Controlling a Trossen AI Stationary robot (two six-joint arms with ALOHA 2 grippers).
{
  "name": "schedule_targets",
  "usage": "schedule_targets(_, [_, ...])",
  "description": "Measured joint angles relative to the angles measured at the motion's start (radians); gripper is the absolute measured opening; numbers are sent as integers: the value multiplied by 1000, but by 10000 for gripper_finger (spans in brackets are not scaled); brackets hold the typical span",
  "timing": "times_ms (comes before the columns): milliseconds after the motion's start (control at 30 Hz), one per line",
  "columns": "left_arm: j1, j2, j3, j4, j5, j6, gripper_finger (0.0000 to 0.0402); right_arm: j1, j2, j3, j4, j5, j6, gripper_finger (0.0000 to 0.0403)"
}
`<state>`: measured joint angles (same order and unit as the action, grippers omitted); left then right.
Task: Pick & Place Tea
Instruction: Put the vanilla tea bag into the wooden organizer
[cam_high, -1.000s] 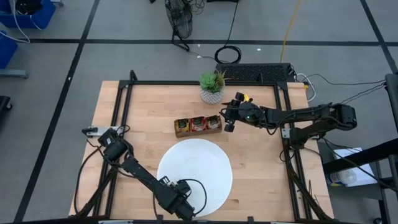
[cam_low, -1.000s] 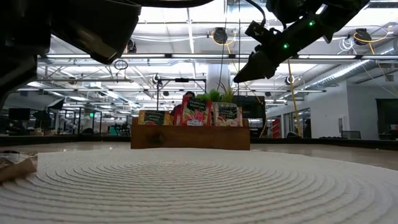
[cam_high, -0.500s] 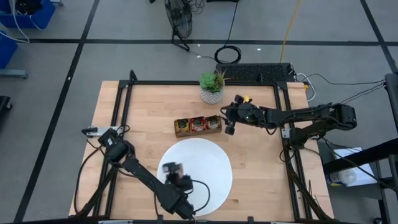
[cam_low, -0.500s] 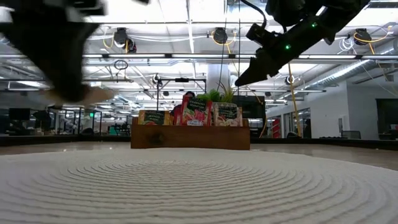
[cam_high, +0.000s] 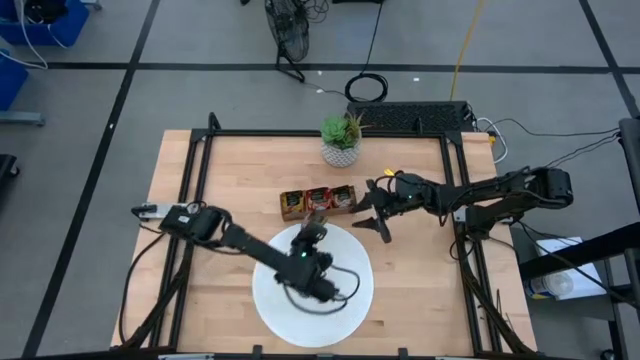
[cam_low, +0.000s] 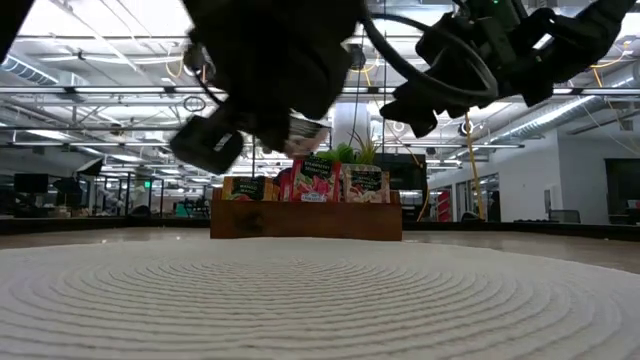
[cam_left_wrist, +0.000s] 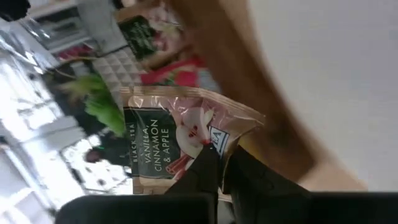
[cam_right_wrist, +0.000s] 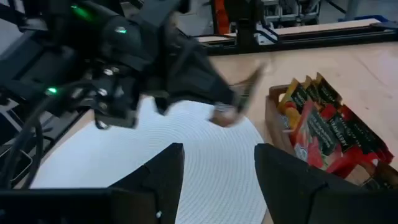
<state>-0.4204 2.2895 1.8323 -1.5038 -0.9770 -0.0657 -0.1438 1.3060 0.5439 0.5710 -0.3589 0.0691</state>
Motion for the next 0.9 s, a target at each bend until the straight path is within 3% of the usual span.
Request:
schedule_targets(300, [71, -2, -1, 173, -254, 480, 16, -8, 0, -43, 15, -12, -27, 183])
schedule_targets(533, [130, -2, -1, 208, -257, 667, 16, -74, 0, -44, 53, -12, -49, 183])
schedule_targets(700, [137, -2, 4, 352, -297, 875, 16, -104, 5, -44, 64, -13, -54, 183])
schedule_targets(900, [139, -2, 8, 596, -276, 1137, 16, -119, 11, -44, 69, -13, -47, 183])
